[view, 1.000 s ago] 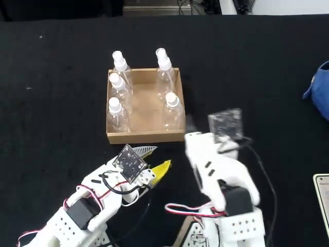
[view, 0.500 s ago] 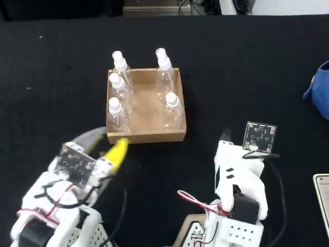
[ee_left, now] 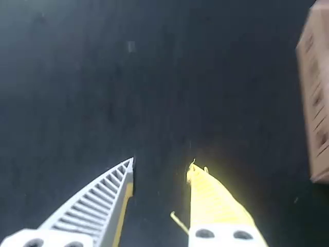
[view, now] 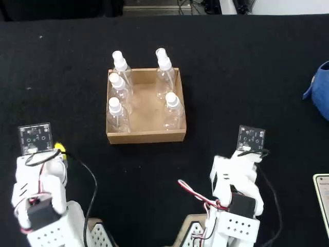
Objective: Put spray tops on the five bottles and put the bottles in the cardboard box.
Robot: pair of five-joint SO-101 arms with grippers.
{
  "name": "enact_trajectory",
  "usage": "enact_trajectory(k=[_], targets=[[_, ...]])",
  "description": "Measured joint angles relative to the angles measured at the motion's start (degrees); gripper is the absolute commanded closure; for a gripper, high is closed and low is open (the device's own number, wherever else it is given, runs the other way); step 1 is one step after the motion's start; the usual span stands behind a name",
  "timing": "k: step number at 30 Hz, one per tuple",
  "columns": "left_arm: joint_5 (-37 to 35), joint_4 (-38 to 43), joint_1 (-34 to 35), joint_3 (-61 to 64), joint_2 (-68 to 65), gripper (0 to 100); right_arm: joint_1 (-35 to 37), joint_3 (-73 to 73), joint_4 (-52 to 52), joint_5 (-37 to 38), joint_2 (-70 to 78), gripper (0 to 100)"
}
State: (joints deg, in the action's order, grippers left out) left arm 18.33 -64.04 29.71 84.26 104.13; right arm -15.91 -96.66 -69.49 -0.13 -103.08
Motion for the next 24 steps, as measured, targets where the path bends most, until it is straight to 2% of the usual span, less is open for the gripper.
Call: enact_trajectory(k=[4,9,13,24], targets=[[0.0,0.97,-0.7,6.15,-0.18,97,0.0,0.0,-4.04,0.0,0.0,87.4],[0.09,0.79,-11.08,10.55,0.44,97,0.0,0.0,-4.75,0.0,0.0,87.4],[0.0,-5.8,-15.56,11.69,-0.18,97,0.0,0.0,-4.92,0.0,0.0,87.4],[-0.18,-8.88,-16.26,11.69,0.09,97,0.0,0.0,-4.92,0.0,0.0,87.4]])
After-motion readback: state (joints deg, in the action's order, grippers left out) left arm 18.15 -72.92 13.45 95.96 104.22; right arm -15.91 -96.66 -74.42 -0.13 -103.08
